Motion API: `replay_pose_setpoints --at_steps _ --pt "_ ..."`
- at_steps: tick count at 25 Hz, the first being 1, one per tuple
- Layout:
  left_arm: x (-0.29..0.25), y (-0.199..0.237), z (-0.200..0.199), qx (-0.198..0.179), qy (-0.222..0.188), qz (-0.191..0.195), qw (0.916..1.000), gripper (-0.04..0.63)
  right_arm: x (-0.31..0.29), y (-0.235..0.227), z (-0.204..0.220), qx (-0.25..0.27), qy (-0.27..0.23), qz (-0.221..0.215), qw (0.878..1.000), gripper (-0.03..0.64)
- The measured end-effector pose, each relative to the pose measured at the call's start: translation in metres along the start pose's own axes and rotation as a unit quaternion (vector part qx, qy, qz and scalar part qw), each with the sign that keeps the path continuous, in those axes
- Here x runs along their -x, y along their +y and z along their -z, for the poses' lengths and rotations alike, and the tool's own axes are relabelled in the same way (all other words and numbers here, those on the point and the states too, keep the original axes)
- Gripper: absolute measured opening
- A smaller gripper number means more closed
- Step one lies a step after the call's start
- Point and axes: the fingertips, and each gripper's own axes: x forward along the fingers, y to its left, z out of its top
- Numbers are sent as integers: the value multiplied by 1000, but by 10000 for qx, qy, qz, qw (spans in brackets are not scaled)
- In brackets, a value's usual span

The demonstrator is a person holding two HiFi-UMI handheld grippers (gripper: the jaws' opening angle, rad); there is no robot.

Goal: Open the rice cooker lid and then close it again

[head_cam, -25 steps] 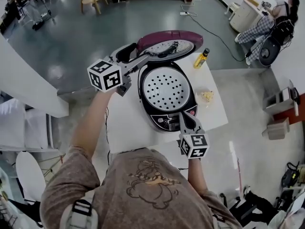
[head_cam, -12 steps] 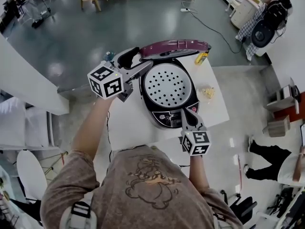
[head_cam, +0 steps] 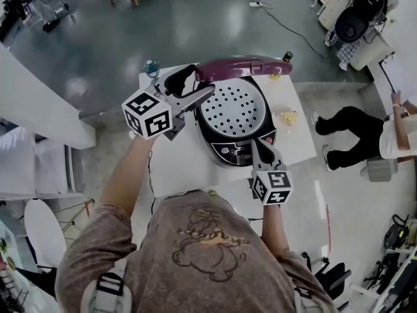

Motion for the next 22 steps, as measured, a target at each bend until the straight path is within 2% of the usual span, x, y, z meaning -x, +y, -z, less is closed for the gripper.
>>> replay_pose_setpoints --at_steps 22 --pt "22 -48 57 215 358 296 9987 350 7 -1 4 61 -37 43 10000 5"
